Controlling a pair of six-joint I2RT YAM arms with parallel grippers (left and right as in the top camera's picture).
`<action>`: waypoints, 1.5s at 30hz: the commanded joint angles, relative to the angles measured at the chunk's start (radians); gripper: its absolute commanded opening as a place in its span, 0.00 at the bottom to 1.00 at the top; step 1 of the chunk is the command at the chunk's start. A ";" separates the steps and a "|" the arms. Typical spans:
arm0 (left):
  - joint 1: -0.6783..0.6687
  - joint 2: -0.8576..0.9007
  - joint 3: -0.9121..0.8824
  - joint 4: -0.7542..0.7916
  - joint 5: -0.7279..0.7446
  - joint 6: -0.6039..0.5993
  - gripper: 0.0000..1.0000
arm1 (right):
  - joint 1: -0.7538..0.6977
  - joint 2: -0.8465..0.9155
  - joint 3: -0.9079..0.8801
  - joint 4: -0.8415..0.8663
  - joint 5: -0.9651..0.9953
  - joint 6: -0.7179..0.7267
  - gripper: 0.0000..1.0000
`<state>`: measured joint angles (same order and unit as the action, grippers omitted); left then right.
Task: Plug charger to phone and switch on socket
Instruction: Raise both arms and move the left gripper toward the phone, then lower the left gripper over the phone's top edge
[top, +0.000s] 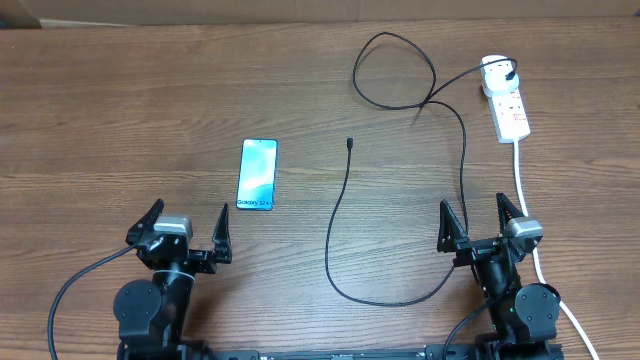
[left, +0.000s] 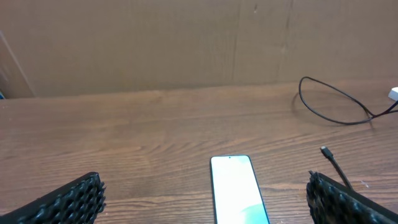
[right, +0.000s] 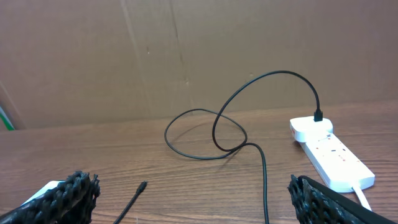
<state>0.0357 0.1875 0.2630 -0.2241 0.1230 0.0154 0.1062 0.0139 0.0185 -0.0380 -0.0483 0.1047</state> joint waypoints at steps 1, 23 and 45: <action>0.010 0.063 0.071 0.000 0.008 -0.021 1.00 | 0.005 -0.011 0.013 0.006 -0.006 -0.001 1.00; 0.007 0.745 0.742 -0.372 0.164 -0.019 1.00 | 0.005 0.301 0.420 -0.188 -0.077 -0.001 1.00; -0.043 1.072 1.029 -0.725 0.192 -0.055 0.99 | 0.005 1.032 1.199 -0.797 -0.242 -0.001 1.00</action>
<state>-0.0006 1.2366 1.2659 -0.9215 0.2714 -0.0021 0.1062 0.9943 1.1301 -0.8009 -0.2707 0.1040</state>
